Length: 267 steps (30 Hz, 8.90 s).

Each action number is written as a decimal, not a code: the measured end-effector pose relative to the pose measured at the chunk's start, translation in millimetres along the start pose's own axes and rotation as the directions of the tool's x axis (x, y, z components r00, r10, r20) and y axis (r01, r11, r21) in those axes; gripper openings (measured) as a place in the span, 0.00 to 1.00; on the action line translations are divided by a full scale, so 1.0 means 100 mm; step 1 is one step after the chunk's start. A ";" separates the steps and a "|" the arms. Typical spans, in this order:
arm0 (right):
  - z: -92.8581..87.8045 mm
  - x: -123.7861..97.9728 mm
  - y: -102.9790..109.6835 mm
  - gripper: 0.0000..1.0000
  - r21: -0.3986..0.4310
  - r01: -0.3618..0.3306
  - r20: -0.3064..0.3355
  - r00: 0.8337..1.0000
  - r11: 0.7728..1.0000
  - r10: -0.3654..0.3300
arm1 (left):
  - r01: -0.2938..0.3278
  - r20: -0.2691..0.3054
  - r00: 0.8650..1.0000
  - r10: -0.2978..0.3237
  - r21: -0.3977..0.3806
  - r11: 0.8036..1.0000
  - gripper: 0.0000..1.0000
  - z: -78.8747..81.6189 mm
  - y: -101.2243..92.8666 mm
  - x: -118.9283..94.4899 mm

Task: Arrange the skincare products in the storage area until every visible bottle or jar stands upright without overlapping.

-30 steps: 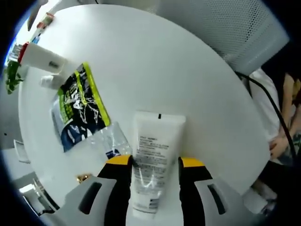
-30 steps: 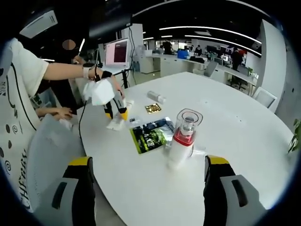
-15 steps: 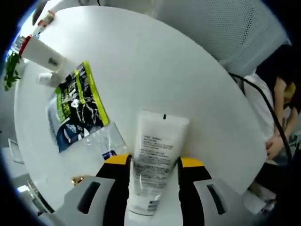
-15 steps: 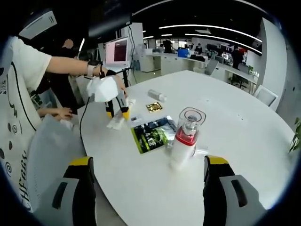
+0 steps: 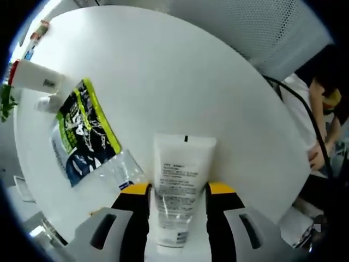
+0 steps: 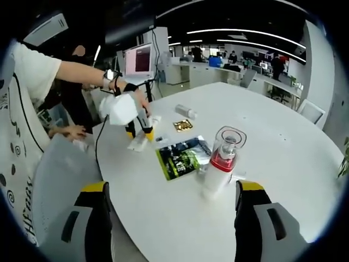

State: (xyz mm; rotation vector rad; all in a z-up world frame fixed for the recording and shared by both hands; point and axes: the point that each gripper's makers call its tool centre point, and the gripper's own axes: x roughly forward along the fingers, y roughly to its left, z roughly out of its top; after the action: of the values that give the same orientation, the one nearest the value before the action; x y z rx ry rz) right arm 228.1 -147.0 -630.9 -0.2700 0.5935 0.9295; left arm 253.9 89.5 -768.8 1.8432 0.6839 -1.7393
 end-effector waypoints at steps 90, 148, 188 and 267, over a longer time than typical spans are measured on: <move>0.23 0.21 0.57 0.55 -0.041 -0.174 0.119 0.977 0.984 0.178 | -0.131 0.625 0.556 0.547 -0.584 0.801 0.28 1.13 0.77 -1.24; 0.82 0.54 0.99 0.43 -0.263 -0.326 0.444 0.795 0.908 0.414 | 0.114 0.764 0.205 0.612 -0.639 0.760 0.29 1.35 0.71 -1.43; 0.85 0.60 0.52 0.42 0.054 0.104 0.447 0.887 0.993 -0.118 | -0.103 0.193 0.375 0.907 -0.963 0.248 0.33 1.15 1.01 -1.26; 0.59 0.61 0.37 0.21 -0.544 -0.523 -0.415 0.847 0.656 0.332 | -0.017 0.414 0.501 0.760 -0.873 0.487 0.12 1.00 1.21 -1.00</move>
State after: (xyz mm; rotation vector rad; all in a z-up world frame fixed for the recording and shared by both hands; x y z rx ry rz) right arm 247.0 -57.7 -617.5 -0.9307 0.5927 1.5806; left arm 255.5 -69.4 -671.1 0.4121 0.3966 -1.2930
